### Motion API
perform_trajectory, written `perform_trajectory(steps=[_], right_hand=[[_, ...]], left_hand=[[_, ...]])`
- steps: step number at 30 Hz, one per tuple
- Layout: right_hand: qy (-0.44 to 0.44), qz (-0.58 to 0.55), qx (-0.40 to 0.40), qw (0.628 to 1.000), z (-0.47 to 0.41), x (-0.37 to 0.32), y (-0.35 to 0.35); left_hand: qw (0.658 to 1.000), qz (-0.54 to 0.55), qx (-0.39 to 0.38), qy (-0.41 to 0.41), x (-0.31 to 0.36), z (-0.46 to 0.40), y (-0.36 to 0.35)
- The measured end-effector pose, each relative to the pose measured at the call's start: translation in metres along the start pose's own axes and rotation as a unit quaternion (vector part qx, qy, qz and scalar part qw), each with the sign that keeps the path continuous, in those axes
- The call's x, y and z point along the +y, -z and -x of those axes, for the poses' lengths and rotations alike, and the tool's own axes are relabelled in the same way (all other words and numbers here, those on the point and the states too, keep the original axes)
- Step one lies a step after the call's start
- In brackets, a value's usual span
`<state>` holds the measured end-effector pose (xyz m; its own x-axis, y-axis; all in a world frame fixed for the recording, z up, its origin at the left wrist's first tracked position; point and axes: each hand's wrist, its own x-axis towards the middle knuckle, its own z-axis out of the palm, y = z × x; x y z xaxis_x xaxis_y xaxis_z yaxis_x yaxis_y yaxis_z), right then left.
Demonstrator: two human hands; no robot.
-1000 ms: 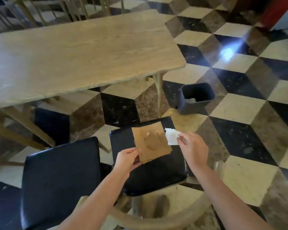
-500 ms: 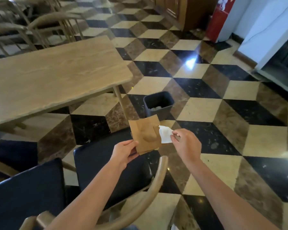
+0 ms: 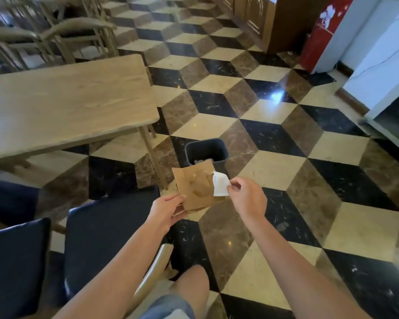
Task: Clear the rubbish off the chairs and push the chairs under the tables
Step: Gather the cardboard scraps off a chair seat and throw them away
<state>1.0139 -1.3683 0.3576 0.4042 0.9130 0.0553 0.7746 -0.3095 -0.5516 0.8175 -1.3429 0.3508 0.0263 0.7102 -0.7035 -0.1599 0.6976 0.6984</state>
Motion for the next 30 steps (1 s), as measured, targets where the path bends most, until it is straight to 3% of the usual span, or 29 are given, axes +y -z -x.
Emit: perform_trajectory(steps=[18,30], right_hand=[[-0.026,0.011,-0.115,0.993,-0.272,0.037,-0.017],[0.008,0.027,-0.251,0.968,-0.449,0.079,-0.104]], left_hand=[[0.994,0.035,0.085,0.059,0.103,-0.195,-0.139],[0.965,0.095,0.212,0.125,0.143,-0.331,-0.196]])
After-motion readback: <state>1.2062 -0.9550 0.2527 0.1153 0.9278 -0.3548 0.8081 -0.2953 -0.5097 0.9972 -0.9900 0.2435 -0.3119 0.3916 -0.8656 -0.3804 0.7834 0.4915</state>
